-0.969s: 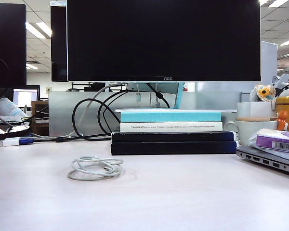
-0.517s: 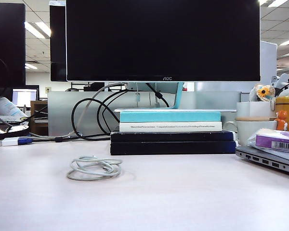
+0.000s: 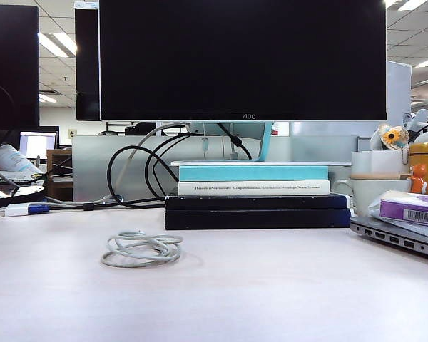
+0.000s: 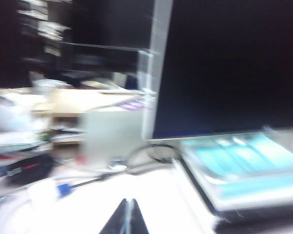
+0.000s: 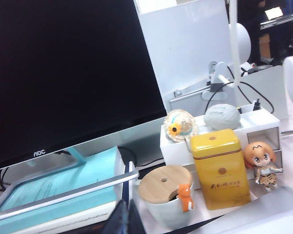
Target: Unfold the white charging cable into a straight cable.
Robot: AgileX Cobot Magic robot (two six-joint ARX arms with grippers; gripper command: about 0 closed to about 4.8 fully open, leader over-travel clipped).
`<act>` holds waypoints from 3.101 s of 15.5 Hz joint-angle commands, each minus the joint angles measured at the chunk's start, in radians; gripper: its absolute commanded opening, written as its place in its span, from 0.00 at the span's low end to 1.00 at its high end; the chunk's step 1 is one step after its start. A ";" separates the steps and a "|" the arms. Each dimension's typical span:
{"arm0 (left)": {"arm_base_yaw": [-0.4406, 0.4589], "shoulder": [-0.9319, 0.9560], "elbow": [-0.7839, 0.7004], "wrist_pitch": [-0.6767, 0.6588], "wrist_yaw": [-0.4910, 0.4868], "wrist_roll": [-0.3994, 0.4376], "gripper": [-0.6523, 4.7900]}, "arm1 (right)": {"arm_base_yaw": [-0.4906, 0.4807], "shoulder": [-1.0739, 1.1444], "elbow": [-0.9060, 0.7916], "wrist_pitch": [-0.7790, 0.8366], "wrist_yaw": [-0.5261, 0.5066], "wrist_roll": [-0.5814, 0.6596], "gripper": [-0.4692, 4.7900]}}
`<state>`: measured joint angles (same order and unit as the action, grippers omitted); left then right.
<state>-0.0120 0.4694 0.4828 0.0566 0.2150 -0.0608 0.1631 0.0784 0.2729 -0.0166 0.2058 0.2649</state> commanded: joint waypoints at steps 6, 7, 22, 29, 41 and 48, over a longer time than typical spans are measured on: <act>-0.037 0.613 0.294 -0.183 0.323 0.117 0.13 | 0.000 0.547 0.406 -0.118 -0.378 -0.136 0.09; -0.066 0.640 0.300 -0.186 0.331 0.119 0.20 | 0.000 0.619 0.441 -0.122 -0.442 -0.136 0.09; -0.310 0.955 0.343 -0.362 0.253 0.214 0.40 | 0.000 1.139 0.579 -0.174 -0.811 -0.243 0.09; -0.402 1.078 0.430 -0.419 0.087 0.205 0.57 | 0.001 1.159 0.579 -0.161 -0.811 -0.251 0.09; -0.426 1.144 0.435 -0.354 0.023 0.131 0.56 | 0.001 1.159 0.579 -0.143 -0.809 -0.266 0.09; -0.446 1.155 0.435 -0.336 -0.027 0.111 0.56 | 0.001 1.159 0.579 -0.143 -0.809 -0.266 0.09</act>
<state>-0.4526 1.6176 0.9134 -0.2974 0.1928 0.0536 0.1635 1.2400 0.8474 -0.1753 -0.6022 0.0029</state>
